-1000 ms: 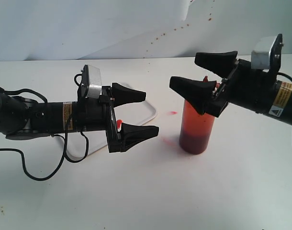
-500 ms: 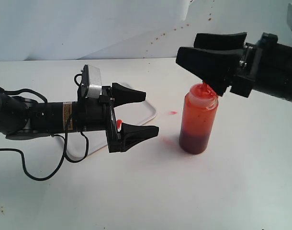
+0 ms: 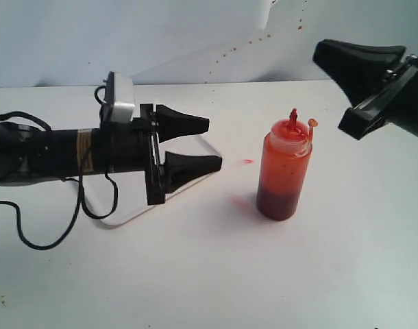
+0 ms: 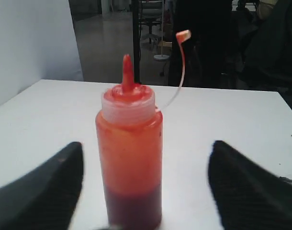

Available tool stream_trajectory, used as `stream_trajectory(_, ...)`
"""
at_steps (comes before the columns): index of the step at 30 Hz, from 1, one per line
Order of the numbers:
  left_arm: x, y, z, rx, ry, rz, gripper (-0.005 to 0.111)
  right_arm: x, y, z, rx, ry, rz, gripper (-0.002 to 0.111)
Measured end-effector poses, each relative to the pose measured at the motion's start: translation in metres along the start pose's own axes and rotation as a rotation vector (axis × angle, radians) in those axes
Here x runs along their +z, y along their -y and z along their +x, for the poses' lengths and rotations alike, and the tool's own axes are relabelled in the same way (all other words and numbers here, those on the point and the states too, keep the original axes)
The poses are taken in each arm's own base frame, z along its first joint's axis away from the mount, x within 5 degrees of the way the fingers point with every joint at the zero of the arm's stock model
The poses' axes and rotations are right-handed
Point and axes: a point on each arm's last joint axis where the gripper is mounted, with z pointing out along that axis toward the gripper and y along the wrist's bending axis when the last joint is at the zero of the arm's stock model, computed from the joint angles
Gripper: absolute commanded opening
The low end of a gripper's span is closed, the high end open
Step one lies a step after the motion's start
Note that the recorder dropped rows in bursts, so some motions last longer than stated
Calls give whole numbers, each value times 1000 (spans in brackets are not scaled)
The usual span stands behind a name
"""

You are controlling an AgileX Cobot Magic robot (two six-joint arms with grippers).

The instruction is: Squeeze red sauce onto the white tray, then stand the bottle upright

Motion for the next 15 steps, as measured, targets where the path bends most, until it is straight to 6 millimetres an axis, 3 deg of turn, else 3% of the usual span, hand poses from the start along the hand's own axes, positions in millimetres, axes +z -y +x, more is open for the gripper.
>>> stream_trajectory(1, -10, -1, -12, 19, -2, -1, 1, -6, 4, 0, -12, 22, 81, 0)
stream_trajectory(4, -37, -3, -42, 57, 0, -31, 0, -15, 9, -3, -16, 63, 195, 0)
stream_trajectory(7, -55, 12, -65, 79, 43, -84, 0, -16, 11, -2, -12, 66, 219, 0)
stream_trajectory(15, -90, 49, -87, 45, 310, -415, 0, -16, 11, -2, -11, 66, 224, 0)
